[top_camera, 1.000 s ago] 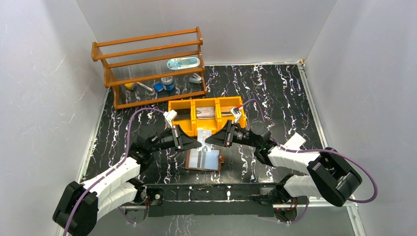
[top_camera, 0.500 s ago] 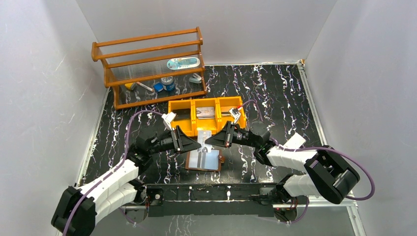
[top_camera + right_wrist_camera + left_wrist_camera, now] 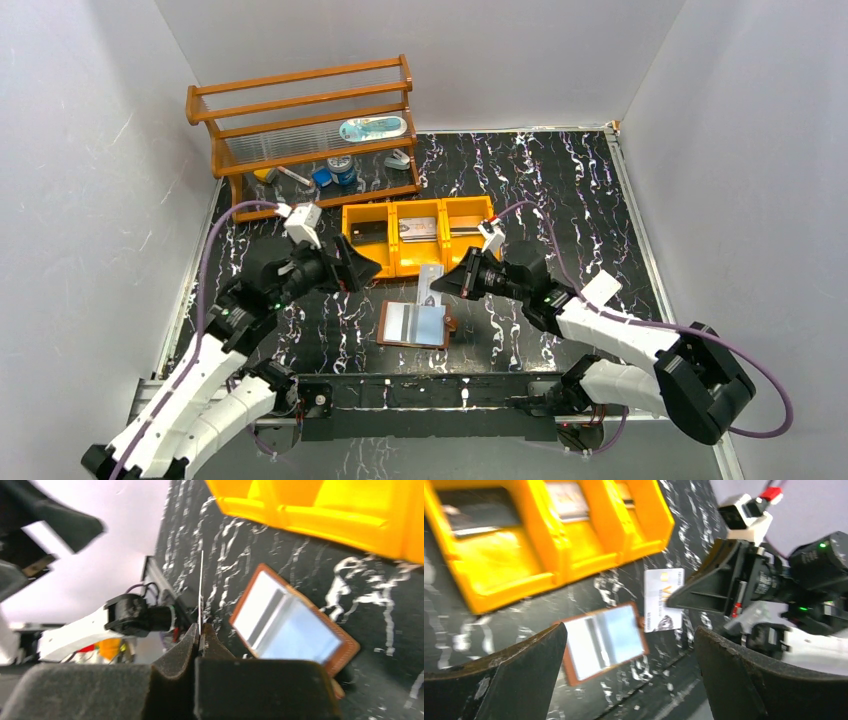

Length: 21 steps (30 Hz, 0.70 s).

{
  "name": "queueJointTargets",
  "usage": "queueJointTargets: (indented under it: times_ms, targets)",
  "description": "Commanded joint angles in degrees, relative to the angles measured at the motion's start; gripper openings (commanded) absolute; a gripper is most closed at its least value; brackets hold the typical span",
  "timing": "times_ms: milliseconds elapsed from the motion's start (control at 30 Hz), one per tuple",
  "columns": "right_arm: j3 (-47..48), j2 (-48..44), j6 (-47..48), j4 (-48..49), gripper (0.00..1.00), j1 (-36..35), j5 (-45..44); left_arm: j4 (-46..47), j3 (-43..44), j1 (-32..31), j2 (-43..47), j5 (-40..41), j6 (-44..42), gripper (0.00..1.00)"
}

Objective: Take the credit cards out of the card holder

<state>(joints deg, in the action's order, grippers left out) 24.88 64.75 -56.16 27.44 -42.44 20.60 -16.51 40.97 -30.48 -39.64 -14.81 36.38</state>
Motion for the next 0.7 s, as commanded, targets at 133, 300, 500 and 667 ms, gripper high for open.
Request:
queueJointTargets:
  times_ms: [133, 300, 500, 667]
  targets:
    - [10.8, -1.6, 16.8, -18.6, 0.00, 0.1, -12.8, -19.3, 7.2, 0.3, -1.9, 23.7, -13.2, 0.98]
    - [18.2, 2.5, 24.1, -22.2, 0.00, 0.1, -15.4, -15.8, 4.9, 0.3, -6.5, 28.8, -11.0, 0.98]
    - [28.9, 10.5, 33.7, -27.3, 0.00, -0.1, -15.3, -15.0, 2.9, 0.3, -6.6, 34.0, -9.5, 0.98]
    - [34.4, 15.2, 41.2, -29.7, 0.00, -2.1, -20.5, -17.0, 2.2, 0.2, -2.4, 39.8, -8.1, 0.98]
